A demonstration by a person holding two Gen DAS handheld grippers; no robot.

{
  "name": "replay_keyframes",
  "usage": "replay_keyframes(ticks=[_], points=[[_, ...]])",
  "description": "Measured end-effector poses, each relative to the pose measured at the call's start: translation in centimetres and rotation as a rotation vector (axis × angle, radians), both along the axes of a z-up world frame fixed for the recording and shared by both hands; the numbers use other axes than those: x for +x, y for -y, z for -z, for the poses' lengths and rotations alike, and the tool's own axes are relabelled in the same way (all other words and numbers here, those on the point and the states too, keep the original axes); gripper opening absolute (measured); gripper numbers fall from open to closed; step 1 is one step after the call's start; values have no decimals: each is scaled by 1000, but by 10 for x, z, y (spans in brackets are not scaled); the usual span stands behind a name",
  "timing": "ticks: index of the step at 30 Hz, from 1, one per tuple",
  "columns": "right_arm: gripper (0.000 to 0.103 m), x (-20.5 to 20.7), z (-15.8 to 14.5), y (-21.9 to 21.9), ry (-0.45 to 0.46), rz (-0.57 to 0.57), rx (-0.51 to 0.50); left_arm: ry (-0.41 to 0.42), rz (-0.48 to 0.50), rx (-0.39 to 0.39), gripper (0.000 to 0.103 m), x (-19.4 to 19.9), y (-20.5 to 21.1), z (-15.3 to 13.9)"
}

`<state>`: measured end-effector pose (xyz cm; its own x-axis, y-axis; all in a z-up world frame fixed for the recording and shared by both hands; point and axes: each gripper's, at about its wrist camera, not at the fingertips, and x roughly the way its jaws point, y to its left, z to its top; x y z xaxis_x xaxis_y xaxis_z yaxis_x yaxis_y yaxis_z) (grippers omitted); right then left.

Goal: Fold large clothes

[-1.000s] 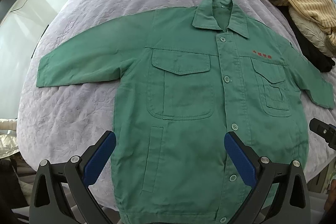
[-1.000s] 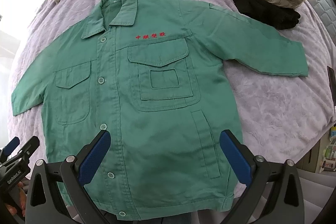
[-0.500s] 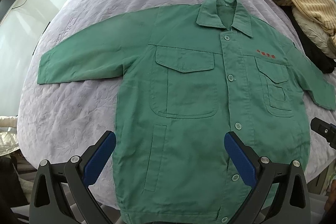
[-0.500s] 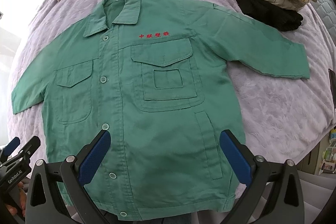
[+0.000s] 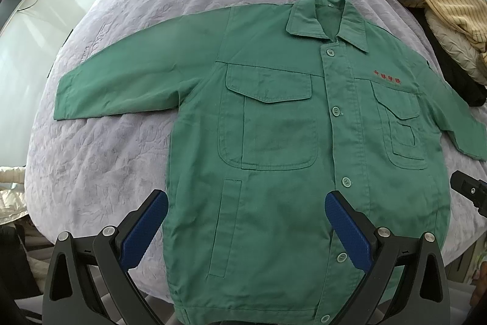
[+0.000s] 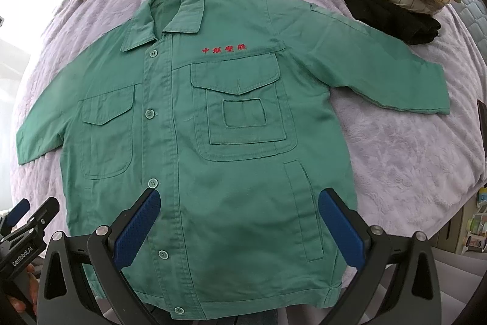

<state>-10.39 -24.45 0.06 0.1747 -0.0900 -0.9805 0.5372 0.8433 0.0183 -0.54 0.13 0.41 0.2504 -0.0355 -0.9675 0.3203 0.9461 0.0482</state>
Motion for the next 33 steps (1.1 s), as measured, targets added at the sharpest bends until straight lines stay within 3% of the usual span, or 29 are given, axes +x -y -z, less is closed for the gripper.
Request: replay_keyframes(ticks=[33], points=[[103, 3, 5, -4, -8, -8, 7, -8, -4, 6, 103, 0, -1, 3]])
